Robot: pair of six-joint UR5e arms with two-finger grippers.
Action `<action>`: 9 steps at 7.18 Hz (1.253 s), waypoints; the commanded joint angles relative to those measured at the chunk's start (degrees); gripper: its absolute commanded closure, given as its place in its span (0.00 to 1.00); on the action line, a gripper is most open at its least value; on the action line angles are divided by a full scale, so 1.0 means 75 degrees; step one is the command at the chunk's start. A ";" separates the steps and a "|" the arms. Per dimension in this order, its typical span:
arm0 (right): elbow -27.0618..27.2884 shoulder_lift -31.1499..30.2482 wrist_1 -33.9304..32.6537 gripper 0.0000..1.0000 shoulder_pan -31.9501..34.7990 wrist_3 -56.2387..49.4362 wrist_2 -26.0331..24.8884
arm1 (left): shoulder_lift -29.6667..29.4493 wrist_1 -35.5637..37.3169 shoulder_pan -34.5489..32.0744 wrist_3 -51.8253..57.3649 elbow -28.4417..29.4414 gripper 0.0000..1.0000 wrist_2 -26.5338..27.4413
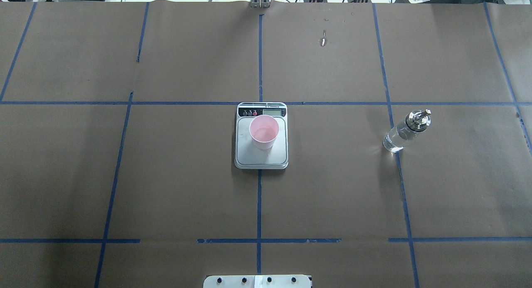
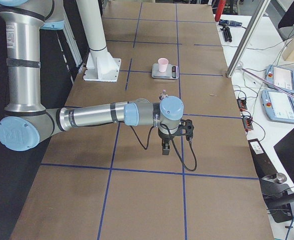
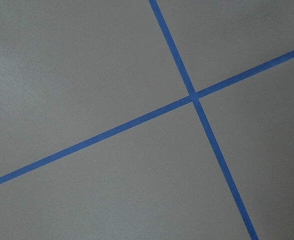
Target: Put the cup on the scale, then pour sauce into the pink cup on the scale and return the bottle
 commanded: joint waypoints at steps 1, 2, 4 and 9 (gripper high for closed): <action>-0.0039 0.0006 0.0000 0.00 0.0042 -0.0014 0.0002 | -0.0013 -0.0051 -0.0001 -0.0386 -0.0023 0.00 -0.0006; -0.0039 0.0018 0.0000 0.00 0.0054 -0.0026 -0.0044 | -0.0001 -0.0063 -0.0001 -0.0386 -0.0034 0.00 -0.0169; -0.0050 0.0018 0.0023 0.00 0.0066 -0.0061 -0.0382 | -0.0001 -0.0086 -0.0001 -0.0444 -0.0093 0.00 -0.0532; -0.0730 0.0030 0.1125 0.00 0.0066 0.0044 -0.0586 | 0.0023 -0.0192 -0.0024 -0.0773 -0.0597 0.00 -0.0534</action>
